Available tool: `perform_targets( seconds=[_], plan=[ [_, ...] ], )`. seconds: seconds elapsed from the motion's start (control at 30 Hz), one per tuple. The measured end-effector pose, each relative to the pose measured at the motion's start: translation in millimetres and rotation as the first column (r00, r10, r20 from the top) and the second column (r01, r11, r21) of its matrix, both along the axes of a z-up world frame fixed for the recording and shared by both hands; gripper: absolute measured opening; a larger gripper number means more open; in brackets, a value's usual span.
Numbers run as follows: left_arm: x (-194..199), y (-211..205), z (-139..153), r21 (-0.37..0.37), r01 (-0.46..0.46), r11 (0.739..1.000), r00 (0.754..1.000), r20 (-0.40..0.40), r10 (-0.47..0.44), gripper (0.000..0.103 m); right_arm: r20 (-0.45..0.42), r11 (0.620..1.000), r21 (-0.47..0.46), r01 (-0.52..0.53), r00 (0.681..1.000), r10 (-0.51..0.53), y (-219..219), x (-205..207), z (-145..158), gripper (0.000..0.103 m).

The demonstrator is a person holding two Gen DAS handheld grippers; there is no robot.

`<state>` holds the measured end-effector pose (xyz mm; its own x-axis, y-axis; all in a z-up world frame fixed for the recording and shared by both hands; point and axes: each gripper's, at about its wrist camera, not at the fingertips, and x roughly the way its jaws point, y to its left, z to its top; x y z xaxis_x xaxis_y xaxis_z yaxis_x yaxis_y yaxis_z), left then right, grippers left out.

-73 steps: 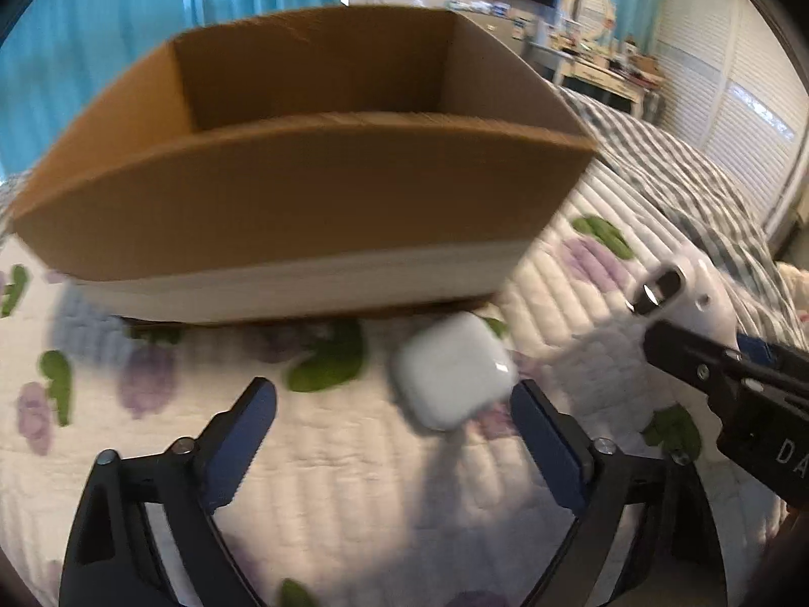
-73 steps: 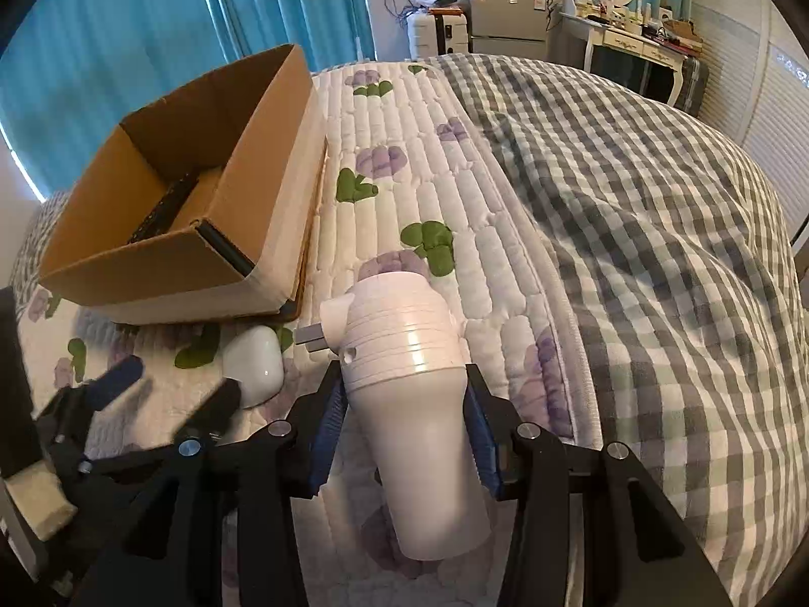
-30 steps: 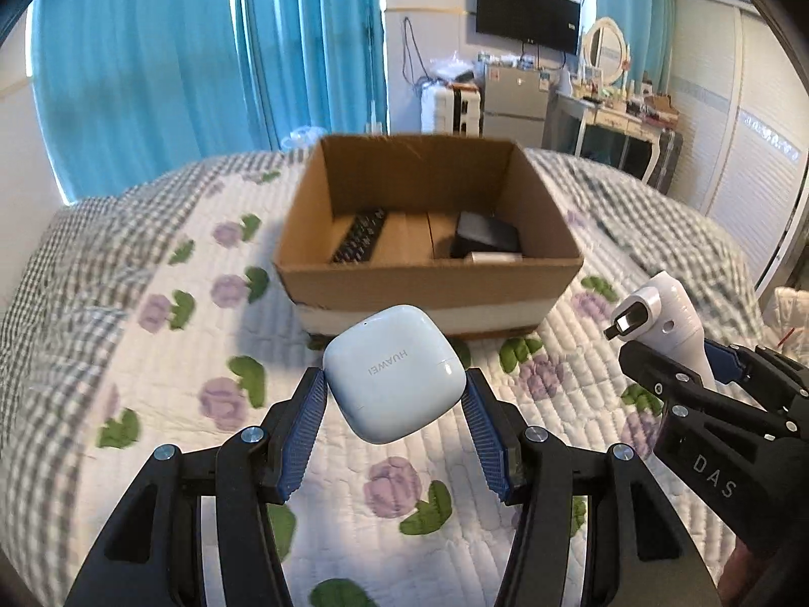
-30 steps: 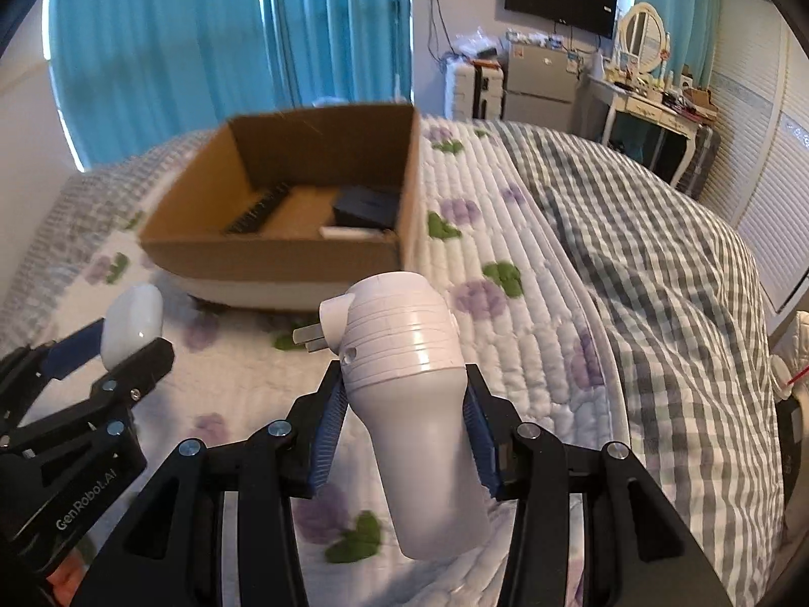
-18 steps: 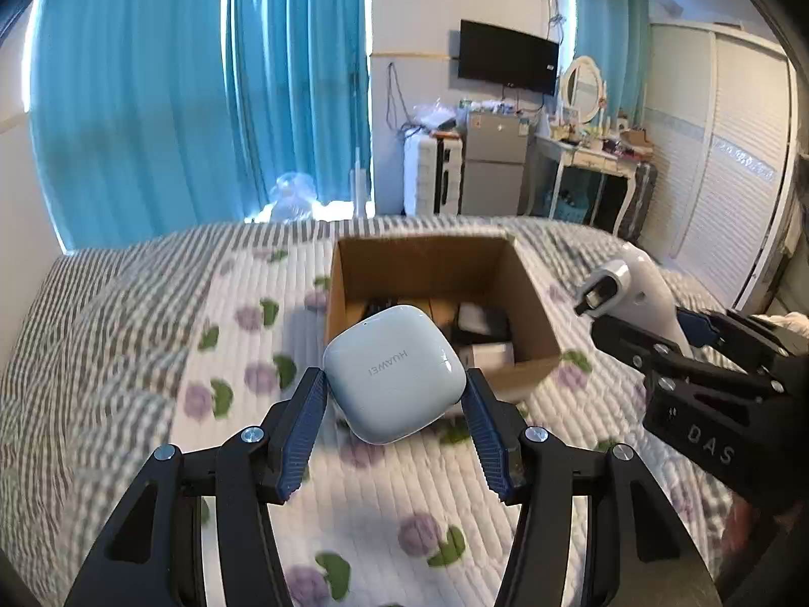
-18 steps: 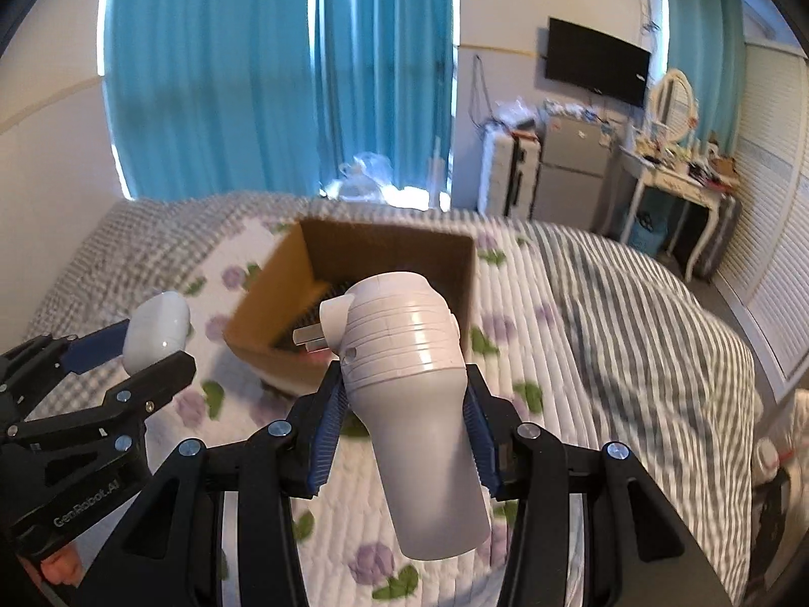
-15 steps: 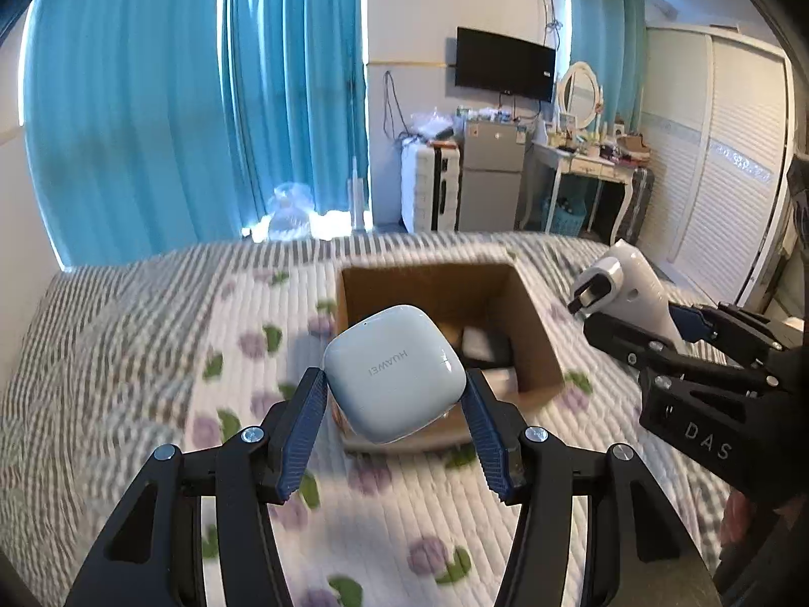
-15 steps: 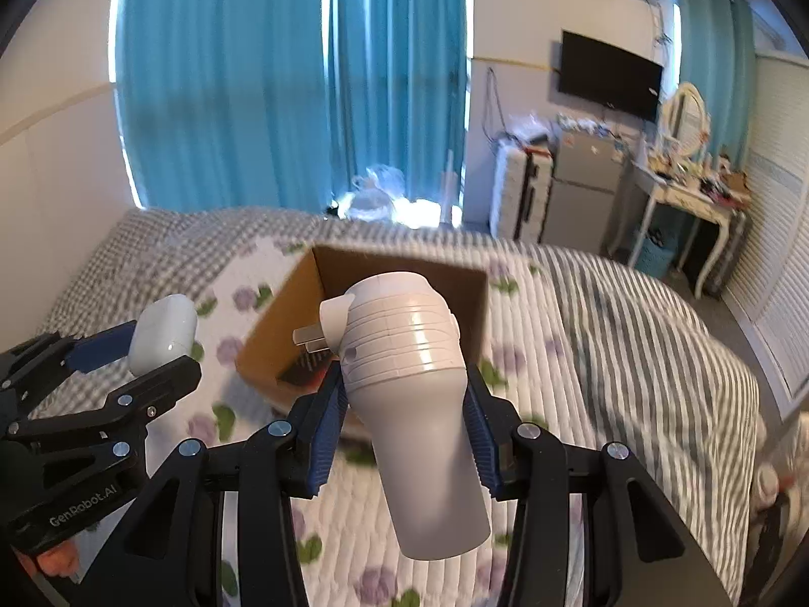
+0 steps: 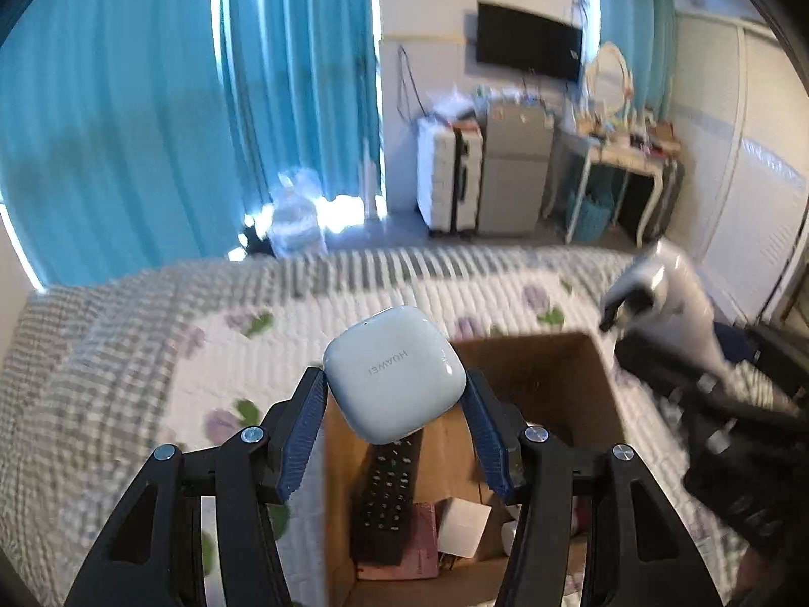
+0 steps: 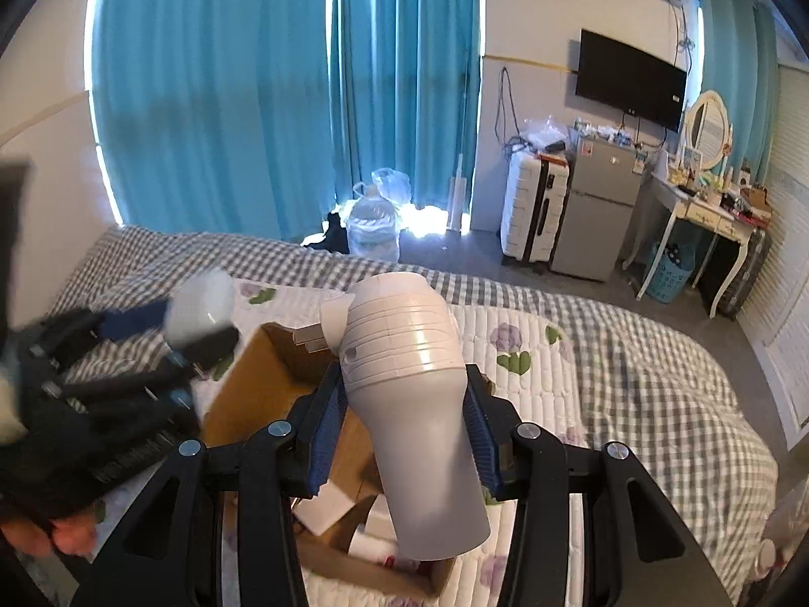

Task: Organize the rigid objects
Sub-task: 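Lower the earbuds case and plug device into the box and open both tools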

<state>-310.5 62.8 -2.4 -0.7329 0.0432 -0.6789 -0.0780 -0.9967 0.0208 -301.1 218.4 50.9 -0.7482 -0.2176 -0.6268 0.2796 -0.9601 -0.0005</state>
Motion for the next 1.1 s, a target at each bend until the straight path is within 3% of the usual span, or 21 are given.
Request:
perform_targets(
  seconds=[0.17, 0.33, 0.37, 0.47, 0.87, 1.1],
  plan=[
    [-20.9, 8.0, -54.3, -0.024, 0.026, 0.999, 0.994, 0.106, -0.023, 0.056, 0.051, 1.0, -0.015, -0.006, 0.999, 0.006, 7.9, -24.9, -38.8, 0.044],
    [-24.8, 19.5, -76.8, -0.045, 0.042, 0.998, 0.988, 0.149, -0.035, 0.058, 0.1, 1.0, -0.025, 0.0, 0.995, 0.003, 20.6, -36.7, -71.6, 0.044],
    [-27.7, 20.5, -75.8, -0.05, 0.05, 0.997, 0.986, 0.158, -0.042, 0.061, 0.105, 1.0, -0.028, 0.001, 0.995, 0.002, 22.8, -37.0, -74.9, 0.044],
    [-24.9, 26.3, -73.1, -0.104, 0.056, 0.993, 0.988, 0.15, -0.04, 0.082, 0.111, 0.999, -0.036, 0.002, 0.994, 0.002, 27.4, -35.8, -80.9, 0.044],
    [8.0, -25.2, -12.6, -0.04, -0.006, 0.999, 1.0, 0.005, 0.006, 0.082, 0.078, 0.998, -0.059, 0.008, 0.997, -0.004, 18.4, -27.1, -54.7, 0.044],
    [10.6, -46.5, -9.9, -0.052, -0.033, 0.998, 0.999, -0.021, 0.032, 0.082, 0.152, 0.999, -0.006, -0.042, 0.988, 0.042, -27.3, -50.0, -84.0, 0.044]
  ],
)
